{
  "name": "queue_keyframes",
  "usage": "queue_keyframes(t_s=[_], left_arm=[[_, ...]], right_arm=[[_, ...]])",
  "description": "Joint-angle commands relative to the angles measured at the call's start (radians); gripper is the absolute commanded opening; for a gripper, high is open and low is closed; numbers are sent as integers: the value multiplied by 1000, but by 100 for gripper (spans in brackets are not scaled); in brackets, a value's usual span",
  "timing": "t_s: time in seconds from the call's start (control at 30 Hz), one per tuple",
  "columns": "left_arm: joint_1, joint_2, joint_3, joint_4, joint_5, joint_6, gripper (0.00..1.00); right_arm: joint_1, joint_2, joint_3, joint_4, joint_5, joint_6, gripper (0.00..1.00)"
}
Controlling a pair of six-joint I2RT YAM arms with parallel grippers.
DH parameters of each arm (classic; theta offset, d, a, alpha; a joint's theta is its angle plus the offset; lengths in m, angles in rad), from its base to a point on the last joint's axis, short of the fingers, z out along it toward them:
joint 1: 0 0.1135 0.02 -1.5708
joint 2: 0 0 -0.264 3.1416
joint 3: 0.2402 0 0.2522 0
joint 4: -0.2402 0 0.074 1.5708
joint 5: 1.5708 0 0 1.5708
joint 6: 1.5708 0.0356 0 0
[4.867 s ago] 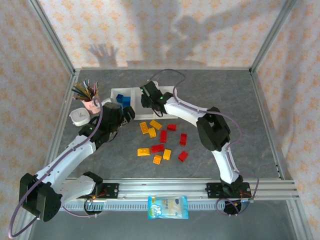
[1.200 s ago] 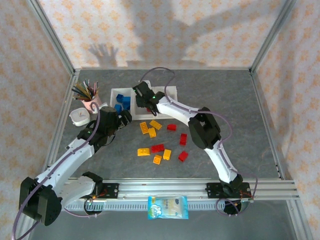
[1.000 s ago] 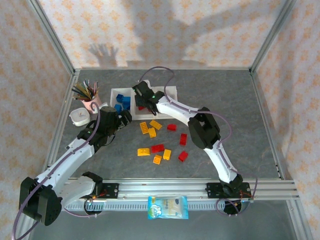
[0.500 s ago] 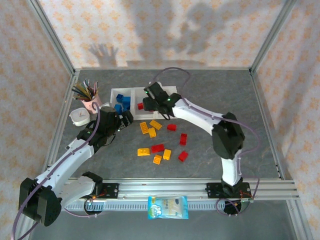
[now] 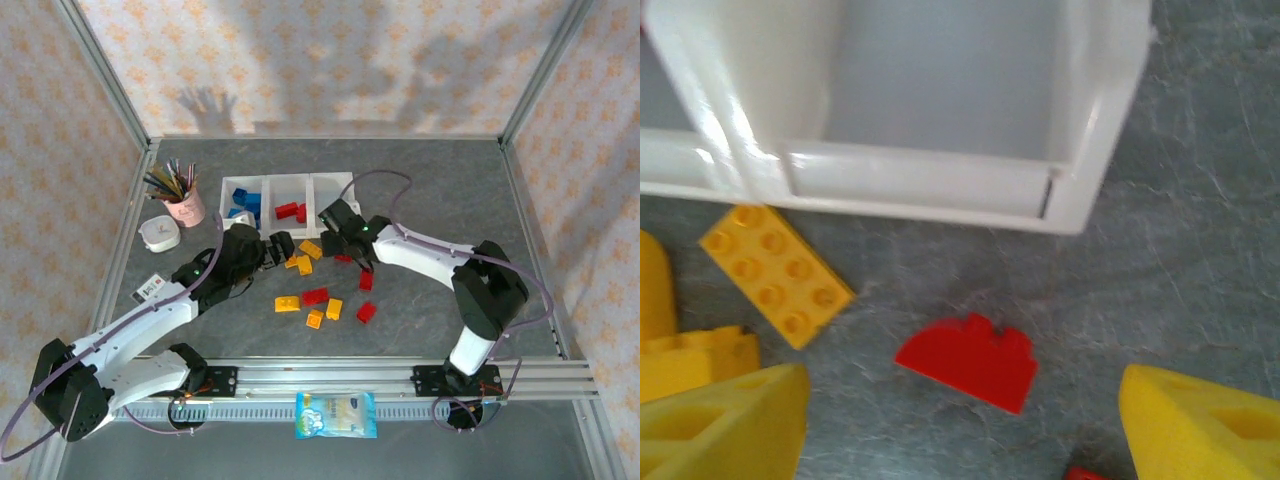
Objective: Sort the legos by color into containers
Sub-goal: Pick up the lego from the center of the table.
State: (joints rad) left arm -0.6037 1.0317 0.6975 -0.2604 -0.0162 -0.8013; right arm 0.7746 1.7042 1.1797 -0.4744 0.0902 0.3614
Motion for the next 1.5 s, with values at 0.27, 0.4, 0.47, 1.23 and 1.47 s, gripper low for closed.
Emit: queue_keyframes(t_s=[0.27,0.4,0.47,1.23,1.47], left_arm=[[-73,-29,-68,87,-47,-90,99],[-73,-23,-69,95,-49,-78,99],[-73,-12,-64,93,-44,-74,99],[-71,-28,-72,69,-61,-38,99],[-70,-70,-79,53,-80,-44,99]], right_arm=[[-6,67,-40,116,8,167,84],[-6,90,-45,142,21,199,84],[-6,101,-46,145,43,215,84],[-5,154,-56,171,50,200,50],[21,103,-39,107,106,174,46]])
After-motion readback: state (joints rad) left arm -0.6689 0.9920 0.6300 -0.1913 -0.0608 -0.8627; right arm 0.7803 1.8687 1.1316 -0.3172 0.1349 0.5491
